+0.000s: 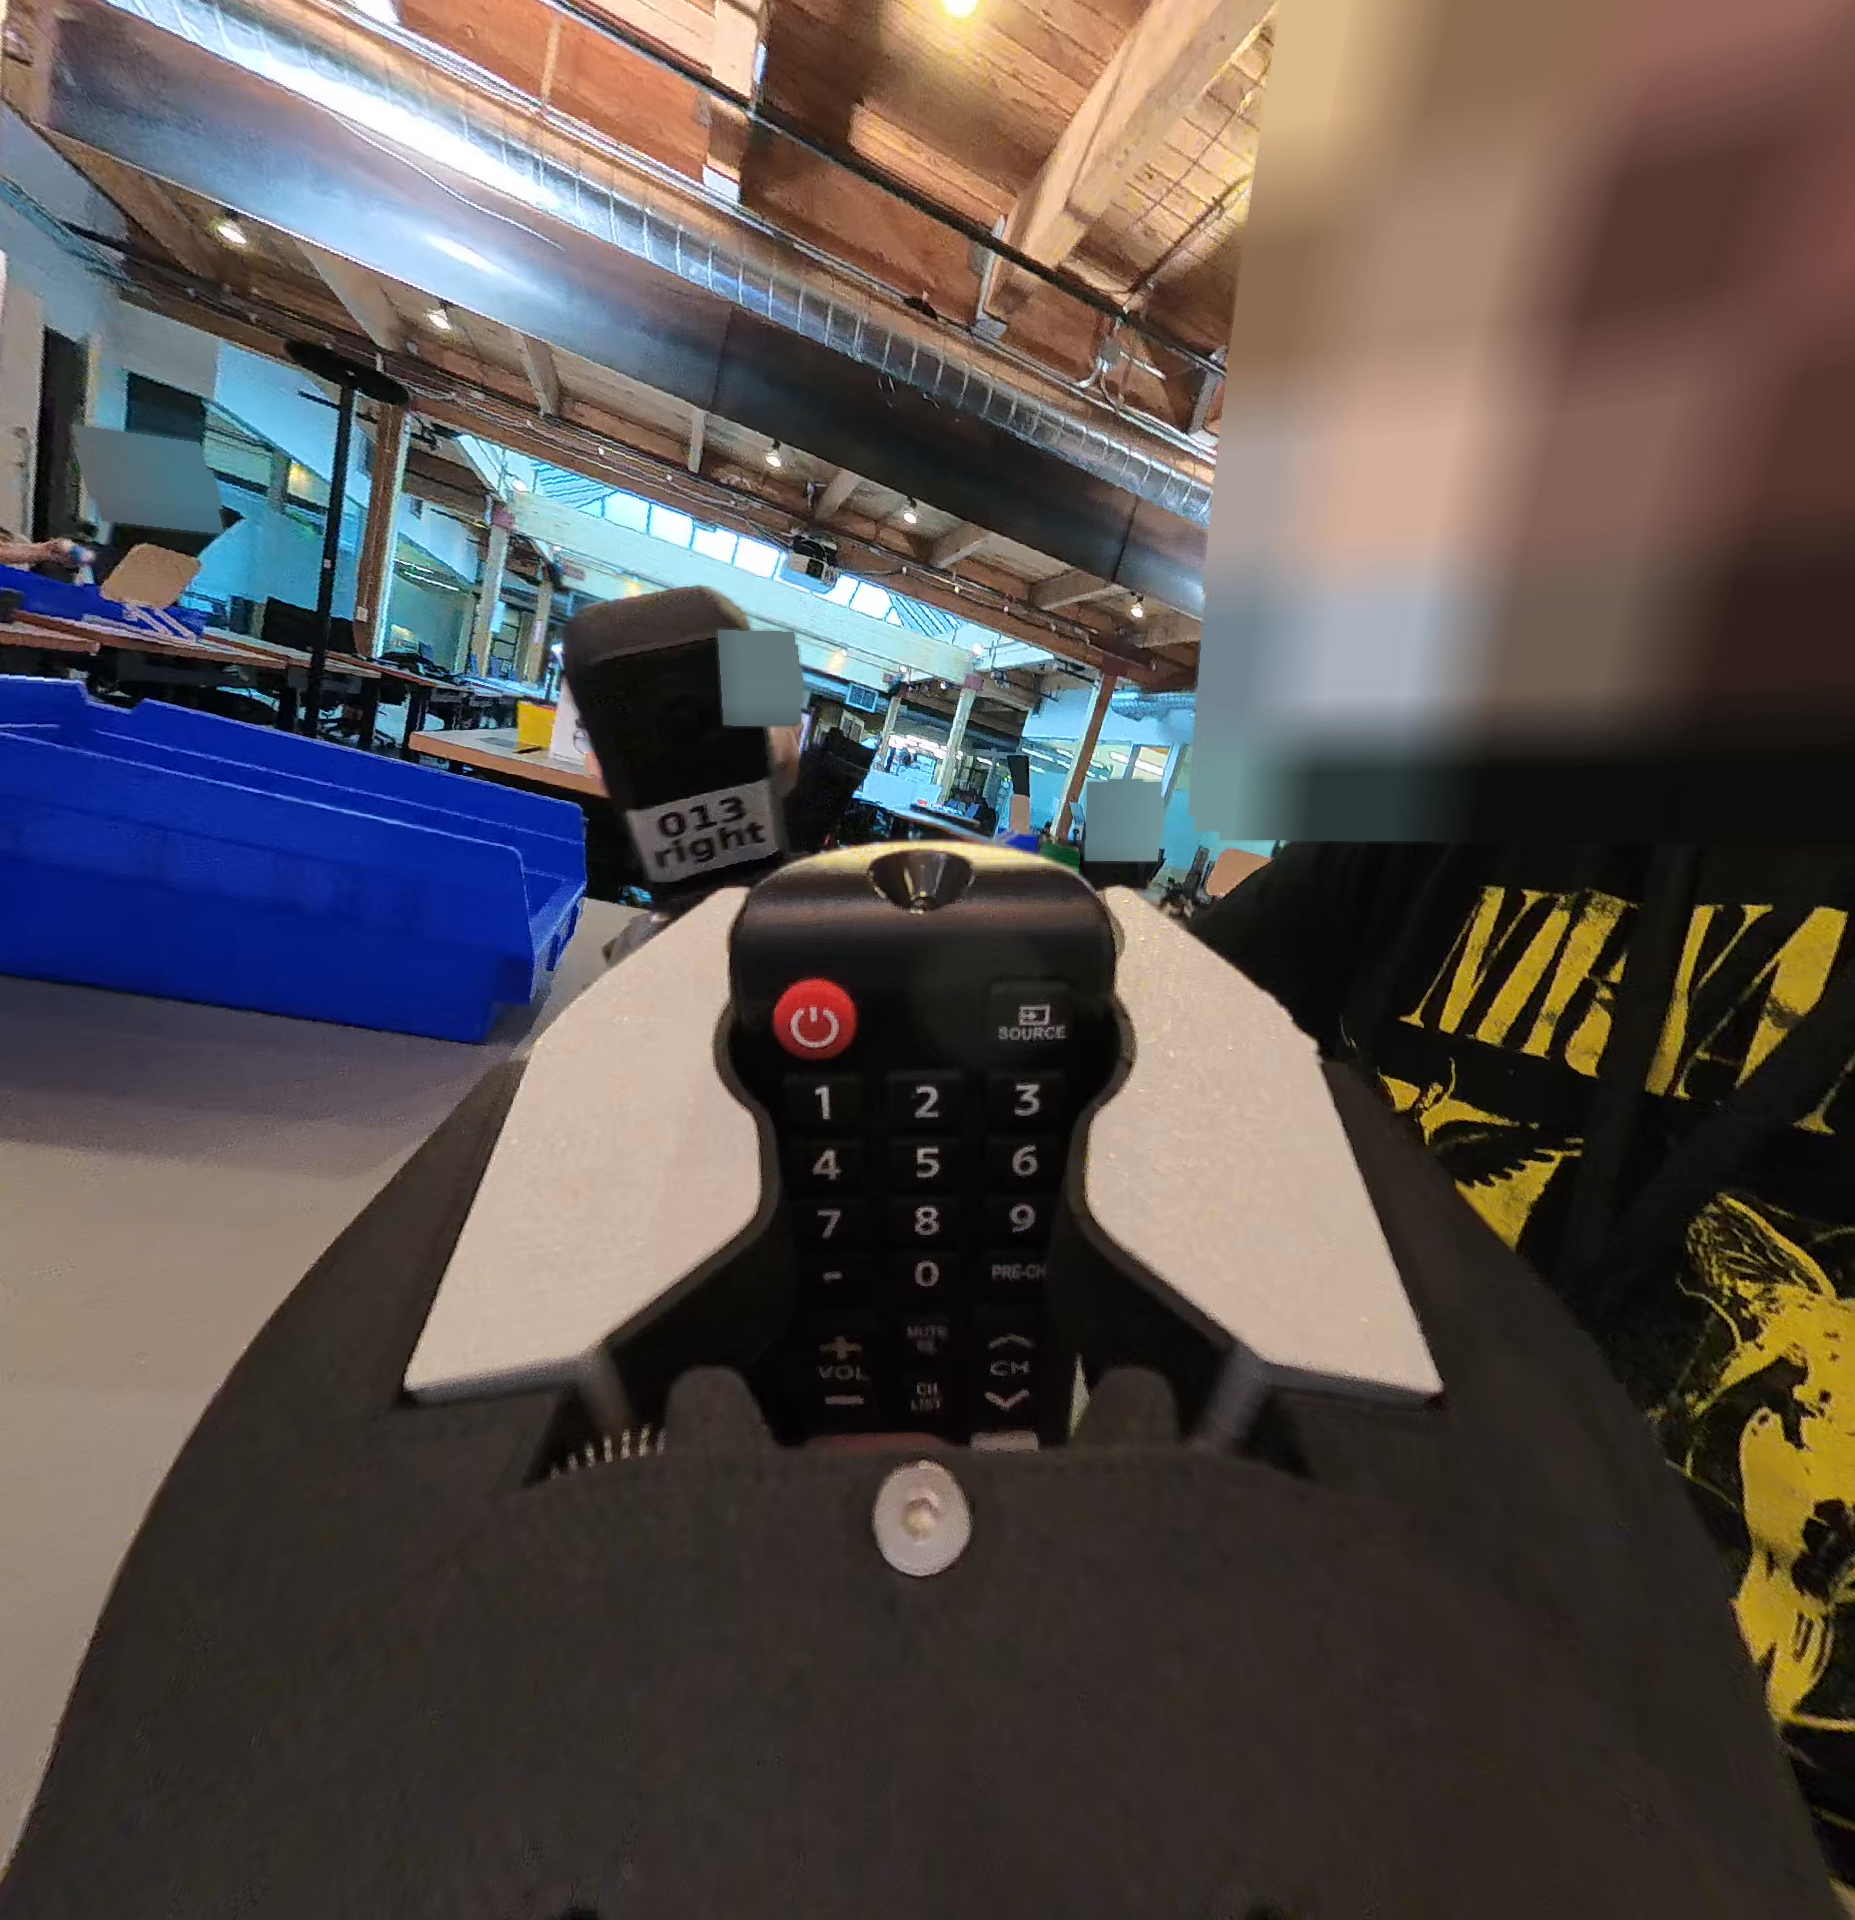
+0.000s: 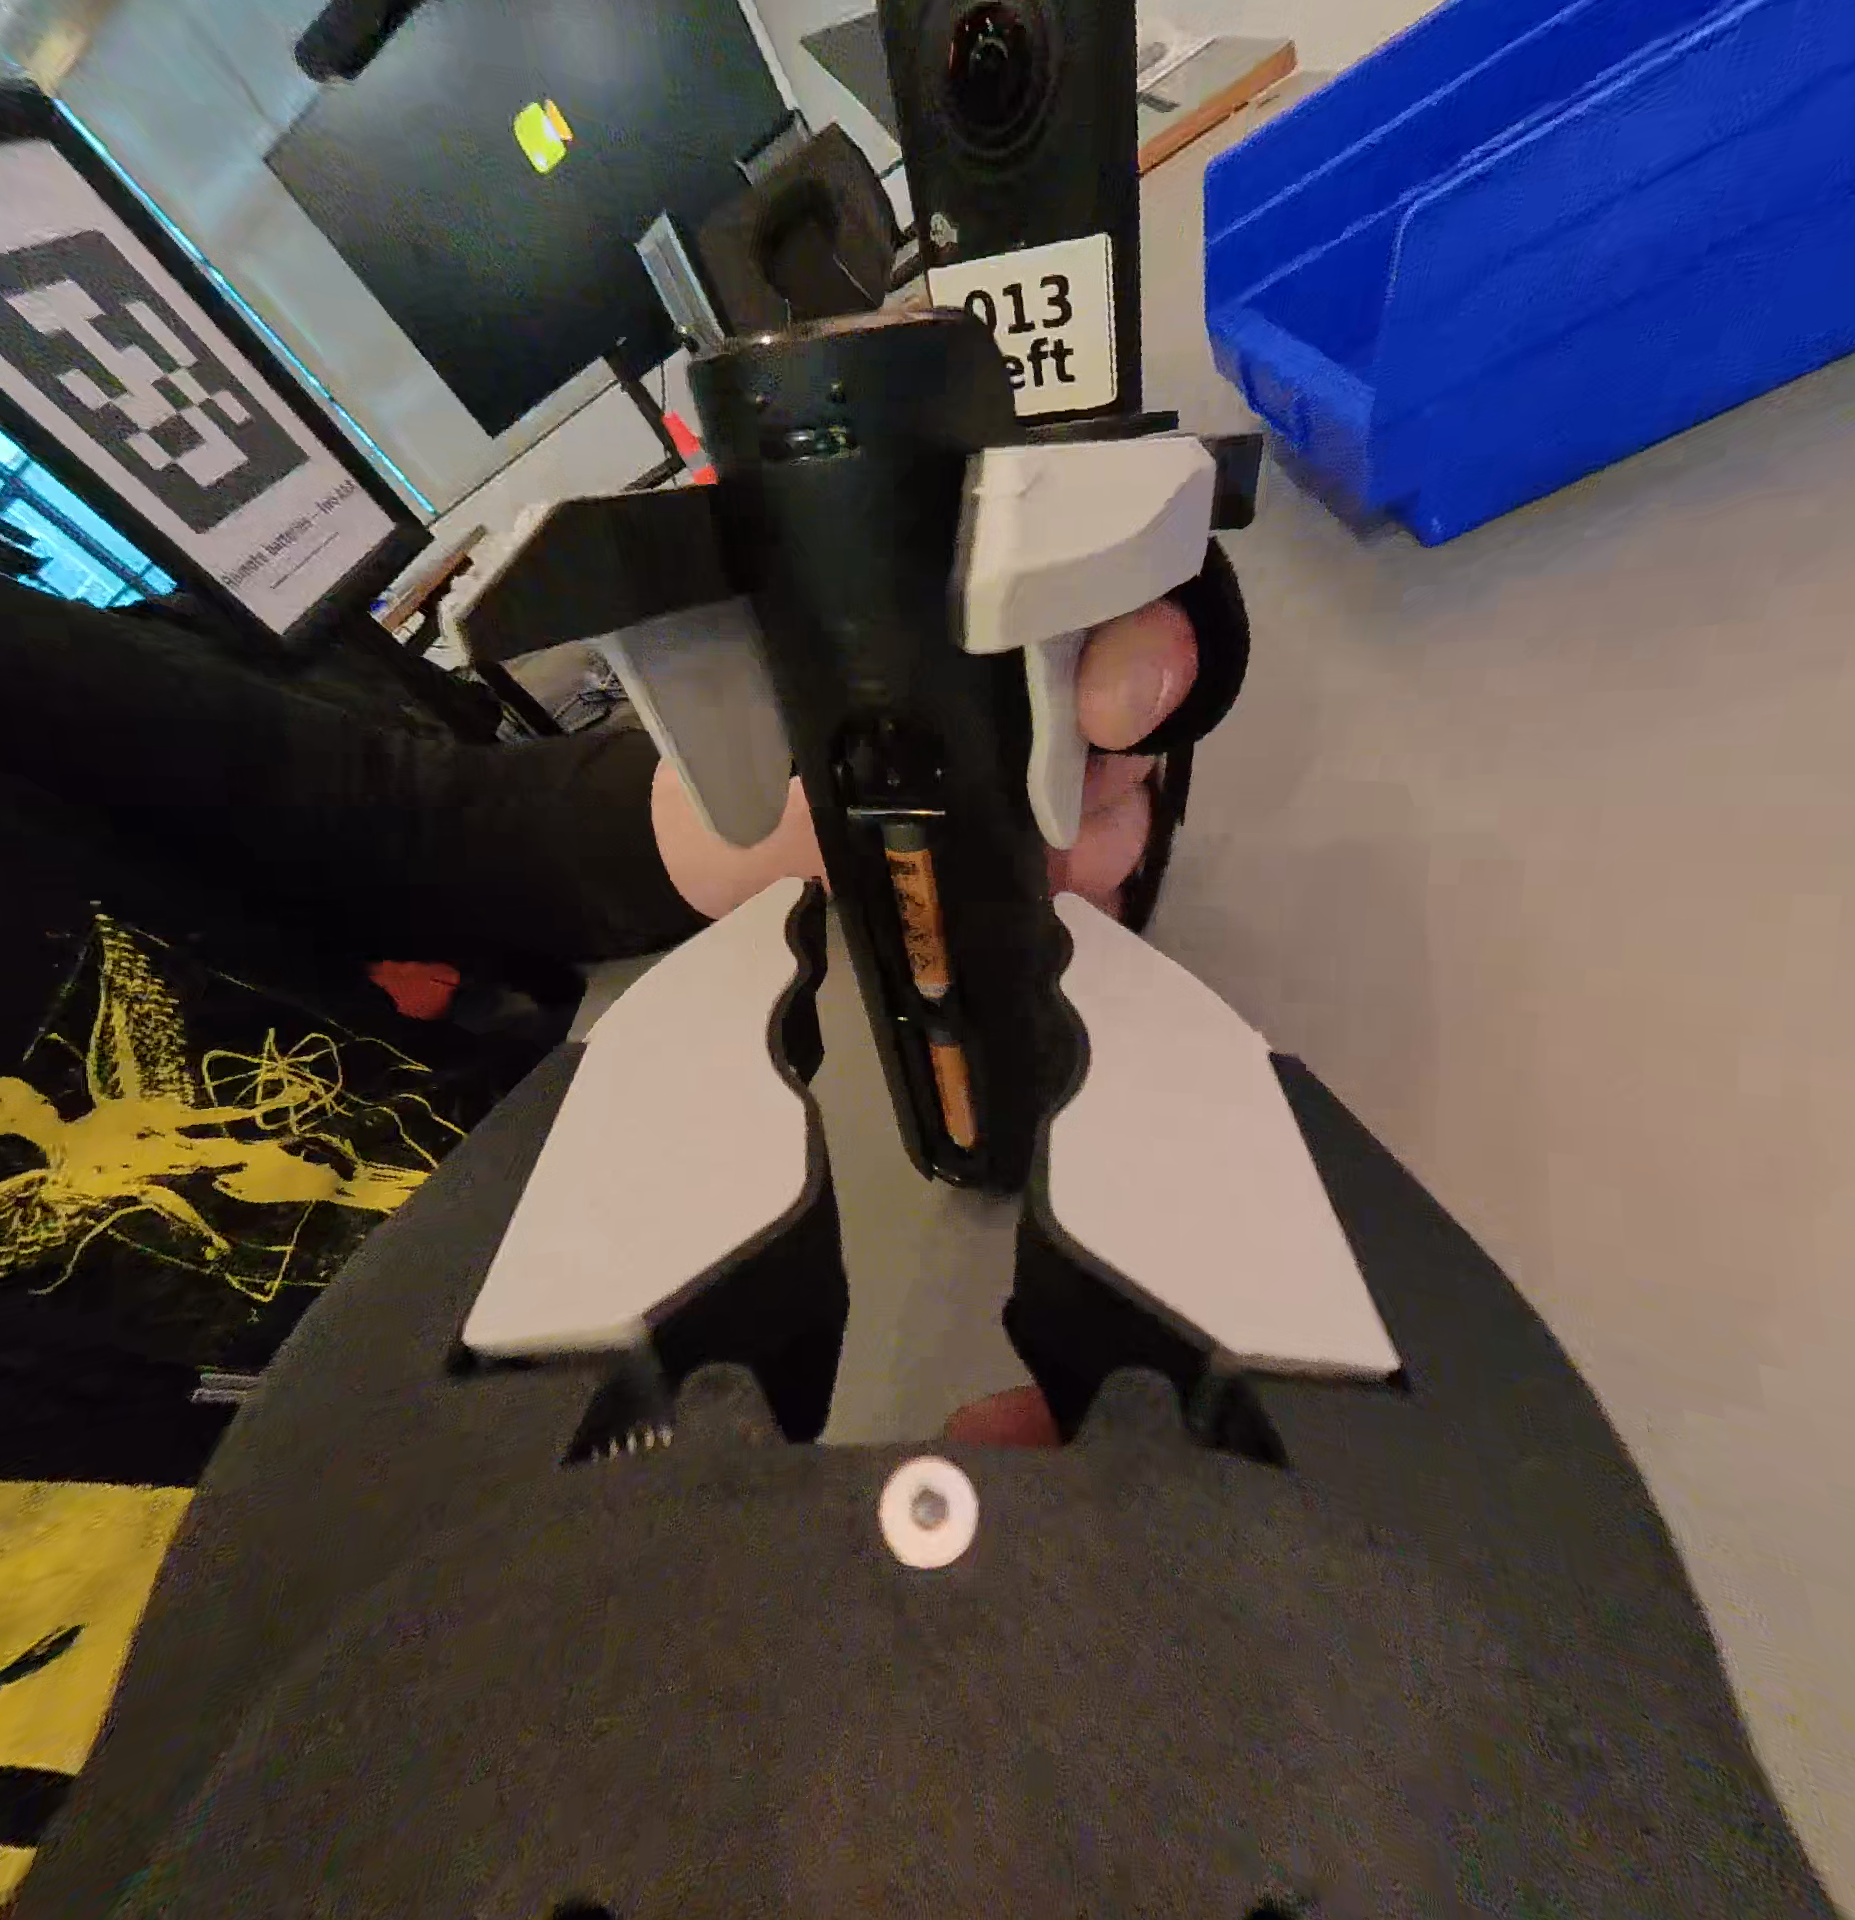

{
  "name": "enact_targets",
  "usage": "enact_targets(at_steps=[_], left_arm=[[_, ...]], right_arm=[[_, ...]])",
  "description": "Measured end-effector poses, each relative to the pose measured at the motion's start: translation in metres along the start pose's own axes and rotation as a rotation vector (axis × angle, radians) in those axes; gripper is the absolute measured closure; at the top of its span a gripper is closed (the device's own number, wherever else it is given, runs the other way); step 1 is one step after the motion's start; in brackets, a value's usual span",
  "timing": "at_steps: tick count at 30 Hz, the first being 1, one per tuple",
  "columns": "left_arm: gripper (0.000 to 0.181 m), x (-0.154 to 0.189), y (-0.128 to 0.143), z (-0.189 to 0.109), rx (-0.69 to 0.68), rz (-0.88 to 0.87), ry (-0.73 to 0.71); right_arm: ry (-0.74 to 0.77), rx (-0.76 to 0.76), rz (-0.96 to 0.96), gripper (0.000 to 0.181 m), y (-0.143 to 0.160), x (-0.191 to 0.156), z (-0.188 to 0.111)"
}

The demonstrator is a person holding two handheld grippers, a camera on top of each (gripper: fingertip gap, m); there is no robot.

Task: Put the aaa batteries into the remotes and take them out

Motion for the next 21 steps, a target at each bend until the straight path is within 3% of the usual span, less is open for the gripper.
enact_targets(at_steps=[12, 16, 19, 21], left_arm=[[0.121, 0.024, 0.001, -0.012, -0.209, 0.068, 0.117], [0.120, 0.021, -0.004, -0.018, -0.254, 0.109, 0.014], [0.106, 0.014, -0.014, -0.021, -0.232, 0.102, -0.101], [0.126, 0.007, -0.022, -0.026, -0.183, 0.080, -0.172]], right_arm=[[-0.219, -0.182, 0.067, 0.139, 0.024, -0.001, 0.030], [-0.185, -0.165, 0.021, 0.141, 0.023, 0.000, 0.030], [-0.111, -0.103, 0.001, 0.141, 0.019, 0.003, 0.025], [-0.025, -0.058, -0.021, 0.141, 0.016, 0.007, 0.021]])
Point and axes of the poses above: each gripper's, where its closed fingertips meet, z out along the fingers, y out of its underside, x = y × z across the jaws, the point moved 8 cm from there along -z, back along the fingers, and after that the axes turned 14 degrees about x, right-handed, at the moved point
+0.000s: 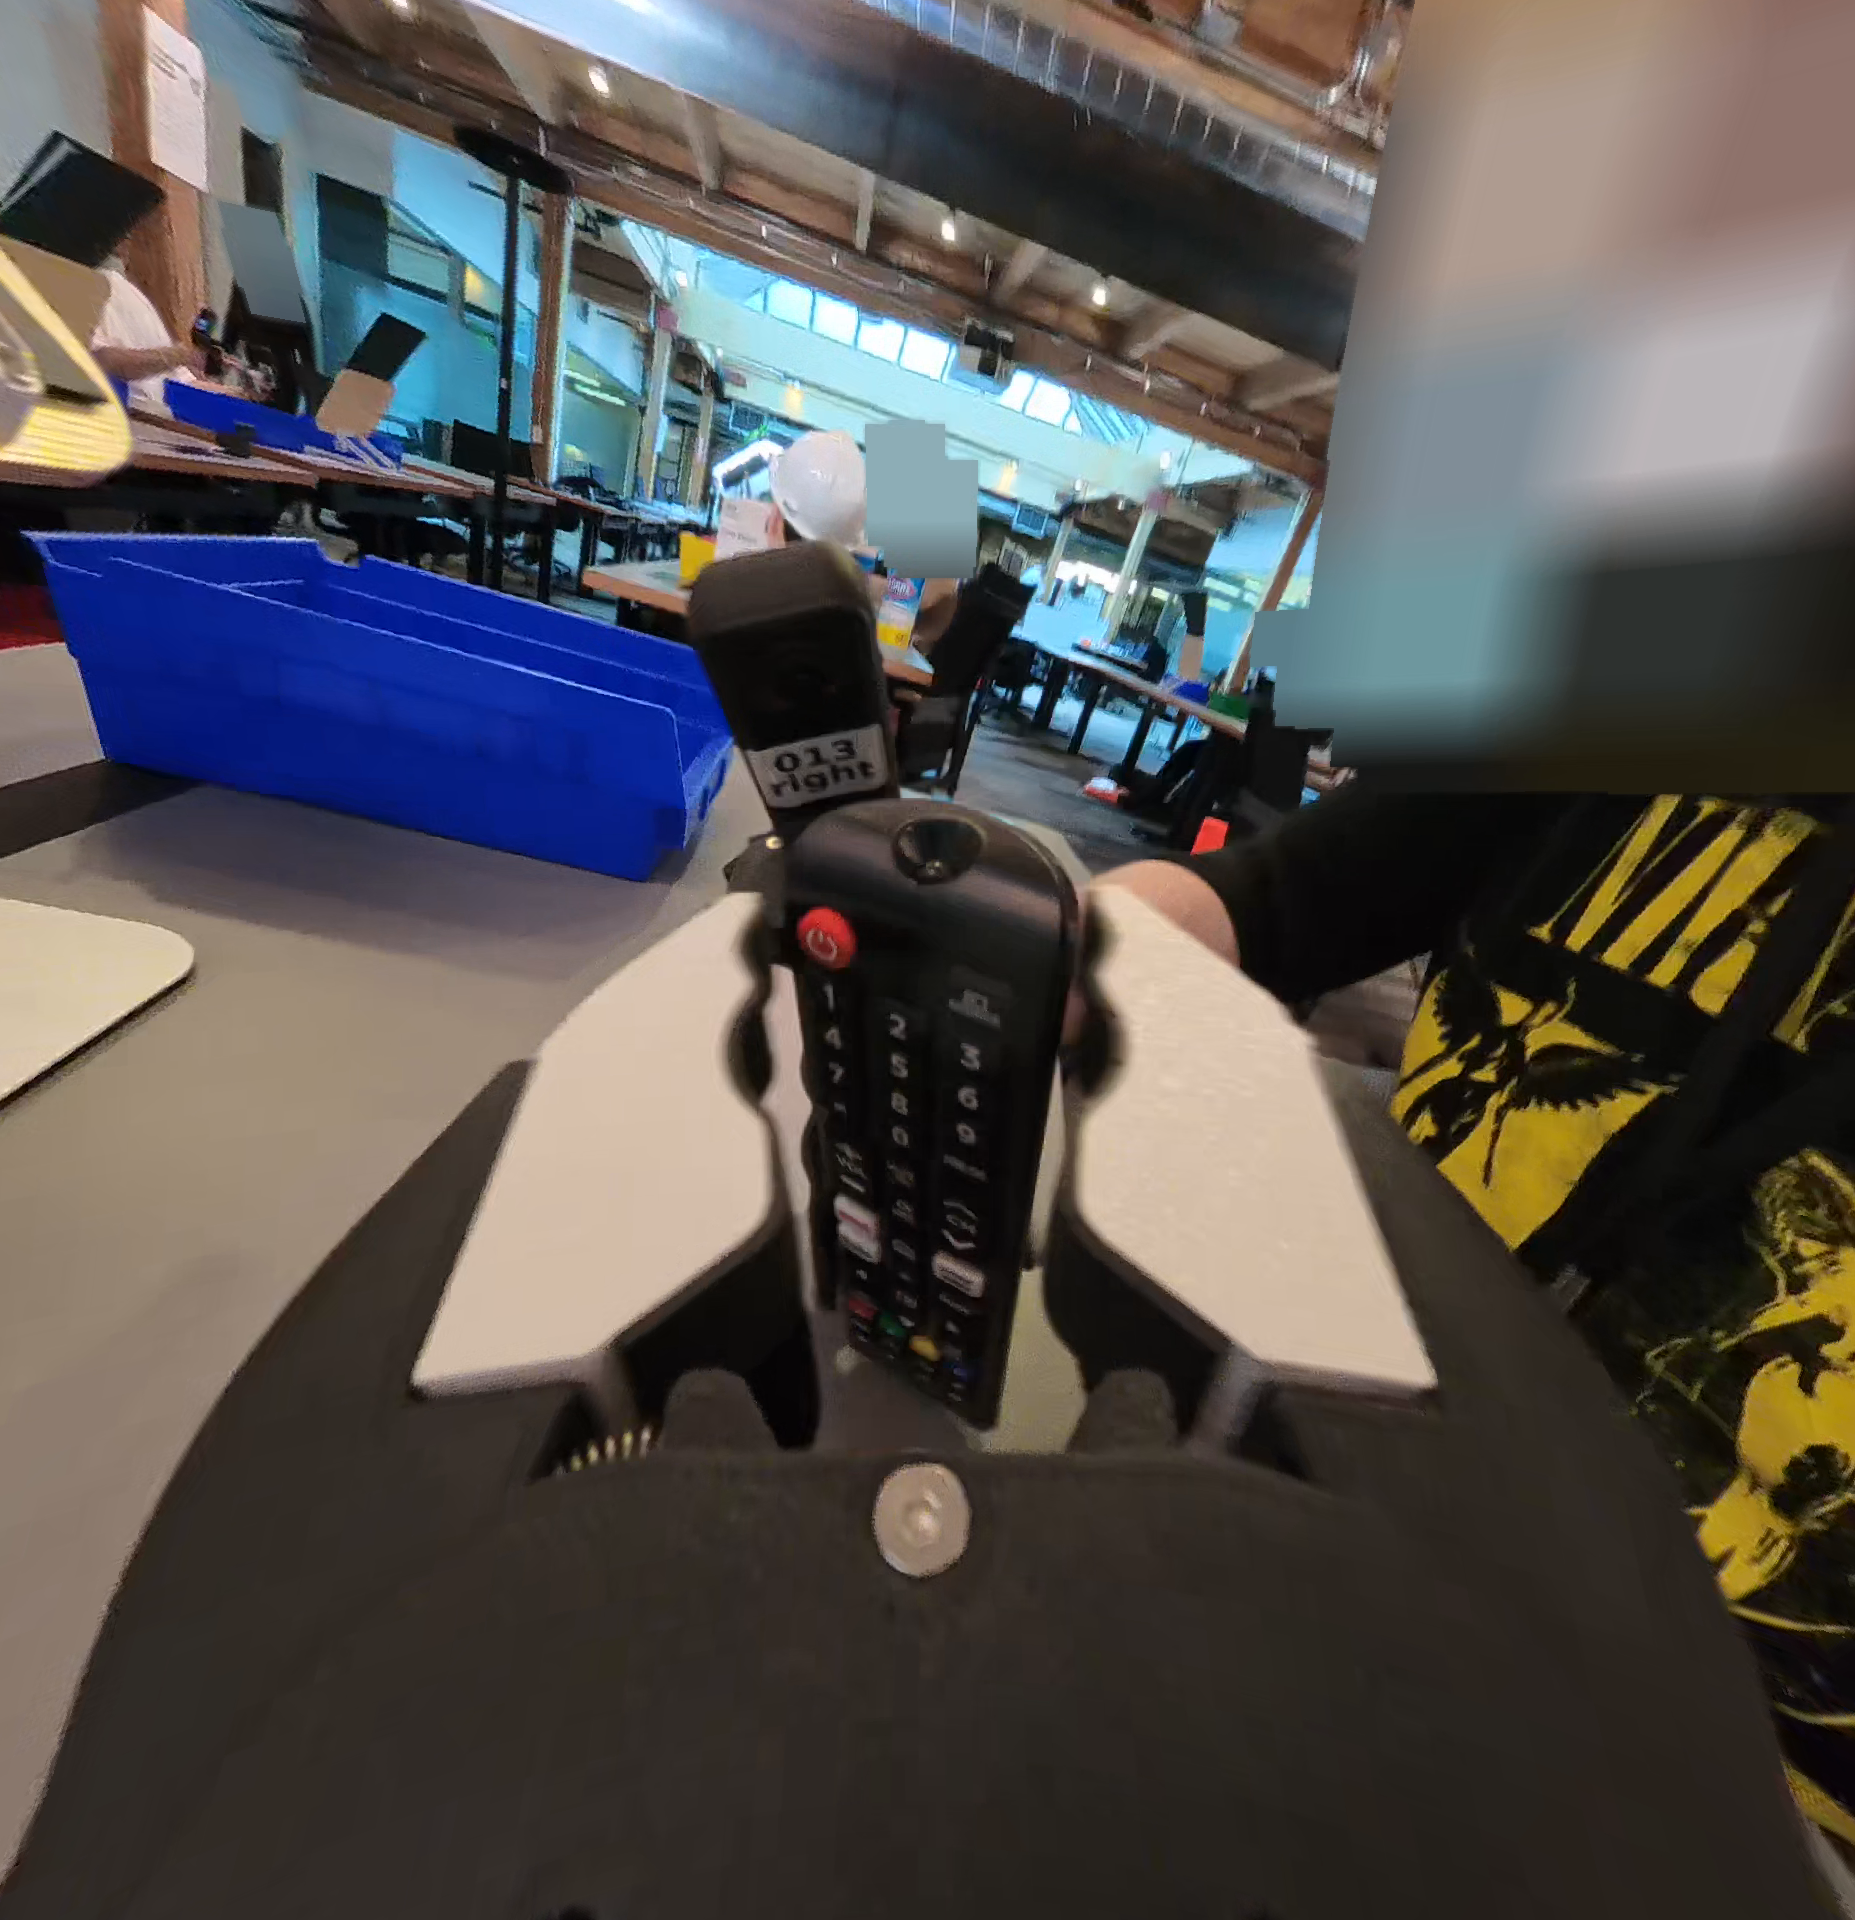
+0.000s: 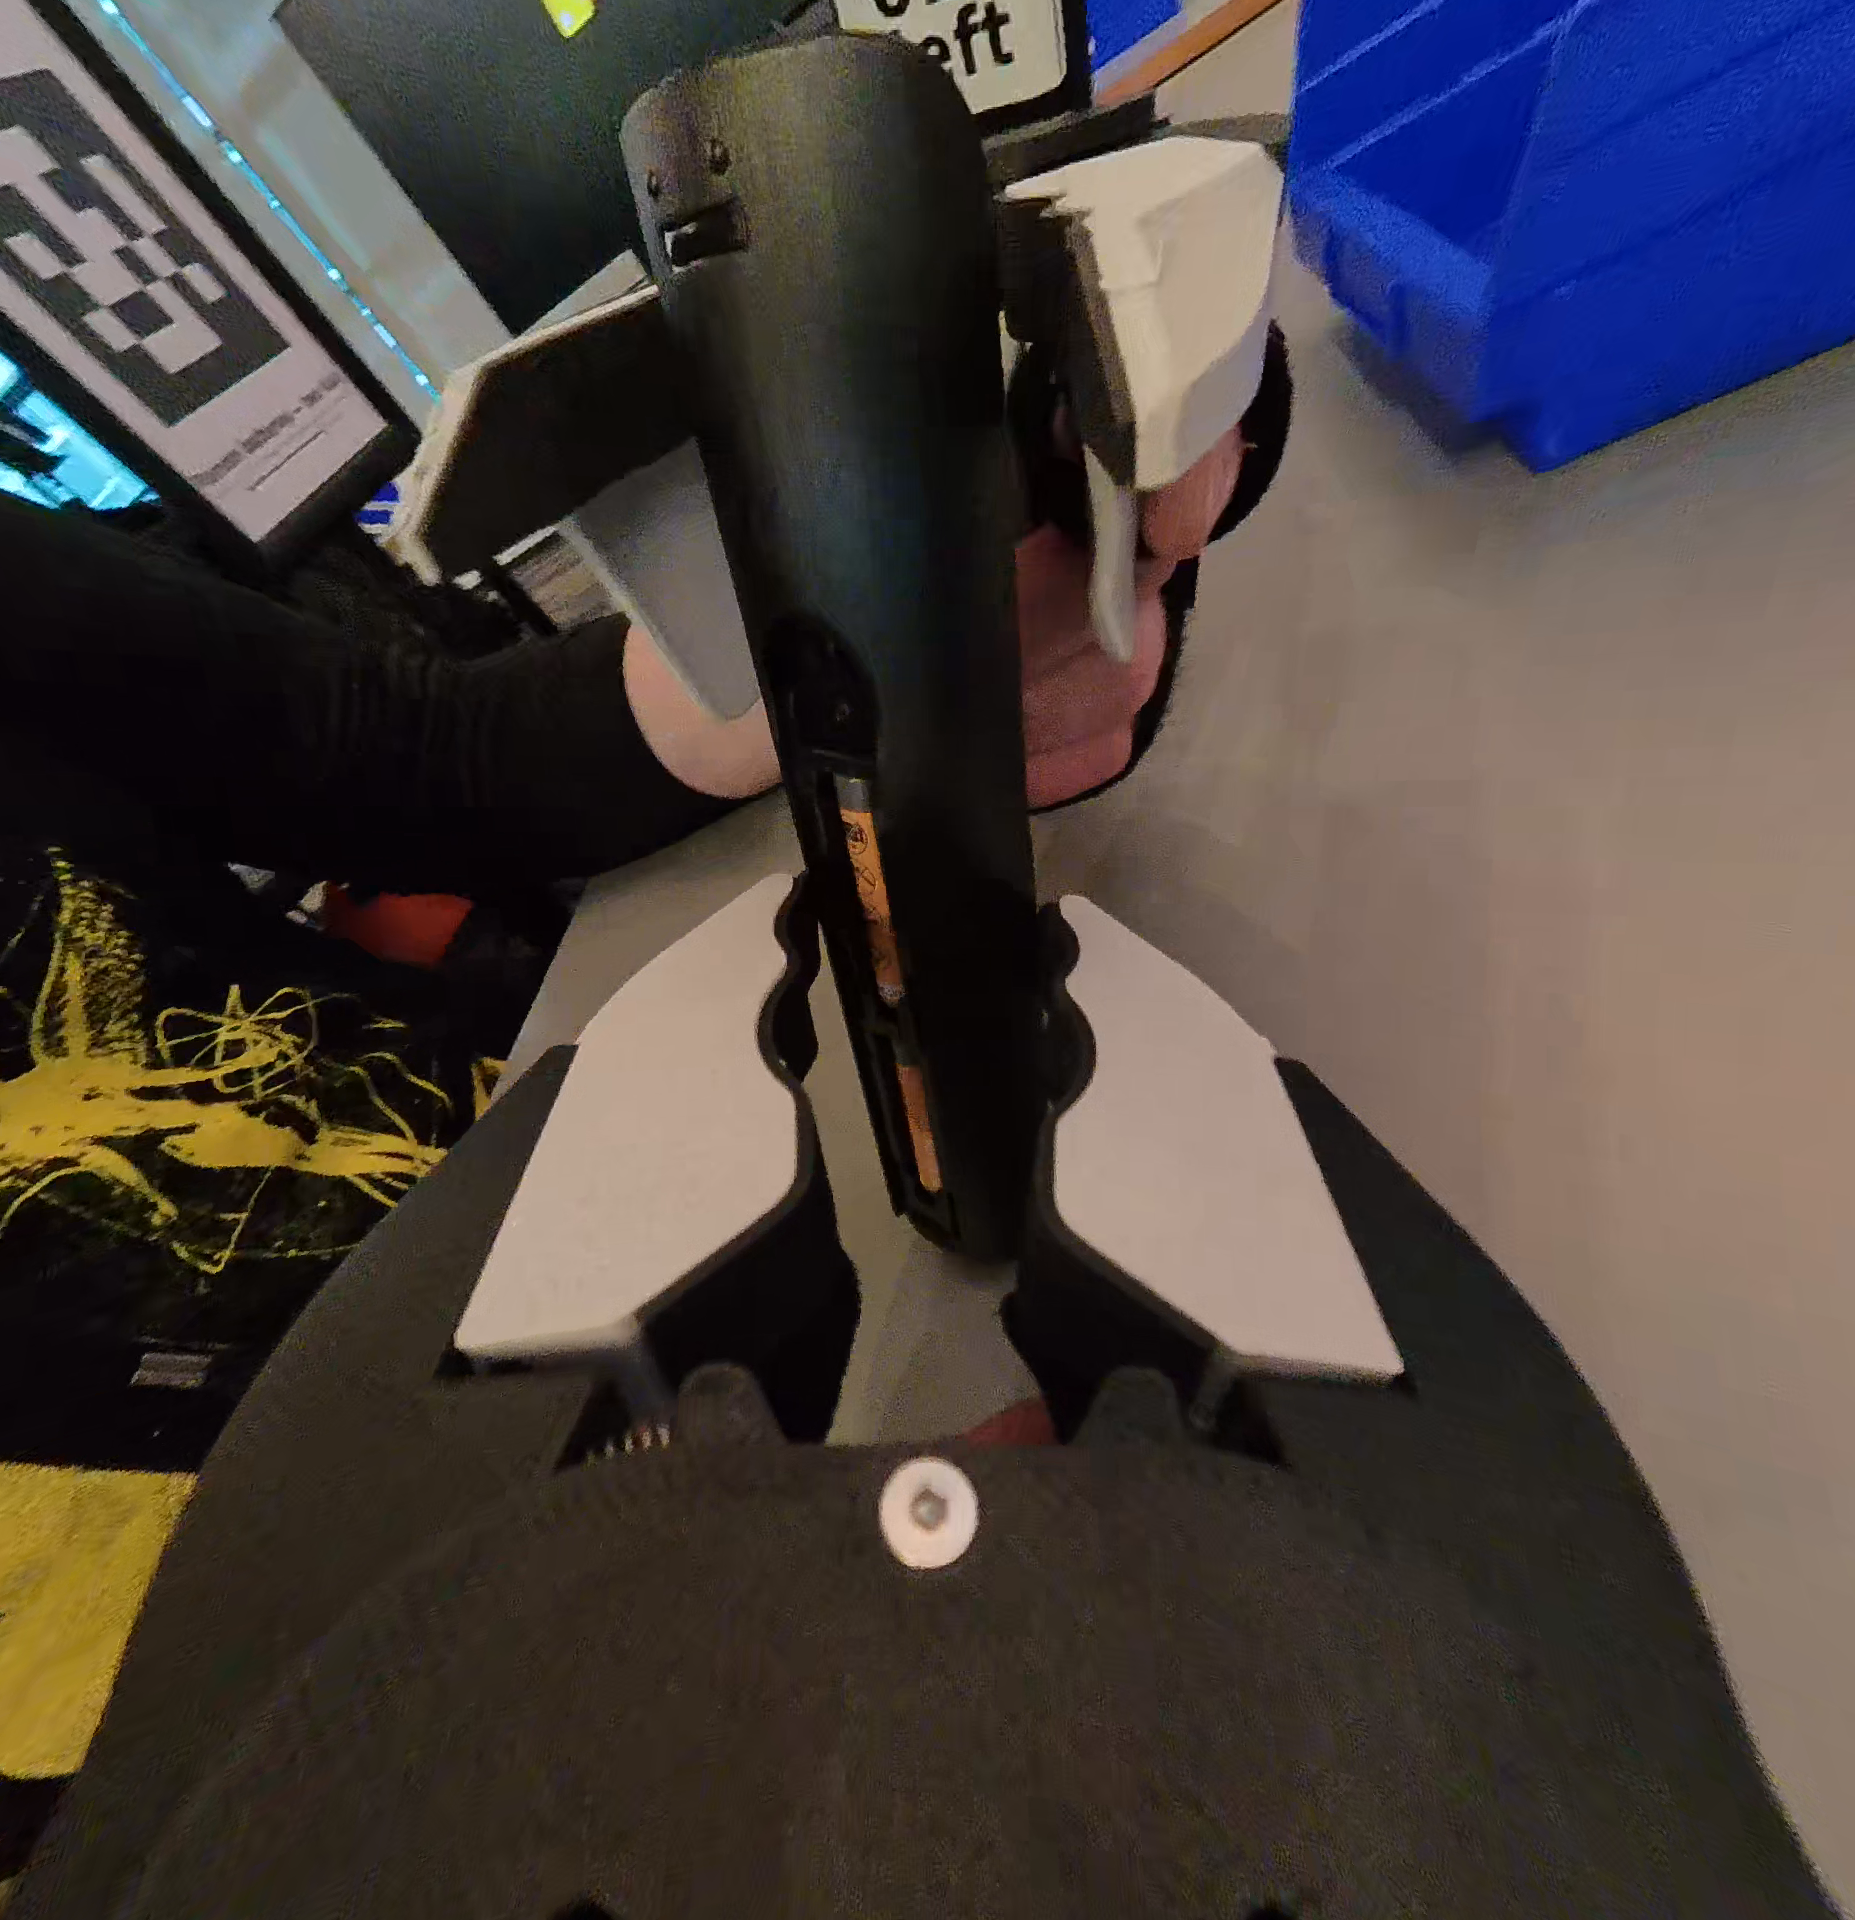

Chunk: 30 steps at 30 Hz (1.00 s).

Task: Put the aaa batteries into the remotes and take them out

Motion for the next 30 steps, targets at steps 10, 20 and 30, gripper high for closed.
enact_targets(at_steps=[10, 20, 30], left_arm=[[0.135, -0.012, 0.009, 0.013, -0.130, 0.081, -0.234], [0.127, -0.020, -0.003, 0.002, -0.061, 0.046, -0.333], [0.153, -0.022, -0.006, 0.003, -0.046, 0.012, -0.326]], right_arm=[[0.221, 0.001, -0.148, 0.144, -0.002, 0.005, -0.002], [0.253, 0.085, -0.139, 0.144, -0.005, 0.005, -0.005], [0.253, 0.149, -0.124, 0.146, -0.010, 0.009, -0.013]])
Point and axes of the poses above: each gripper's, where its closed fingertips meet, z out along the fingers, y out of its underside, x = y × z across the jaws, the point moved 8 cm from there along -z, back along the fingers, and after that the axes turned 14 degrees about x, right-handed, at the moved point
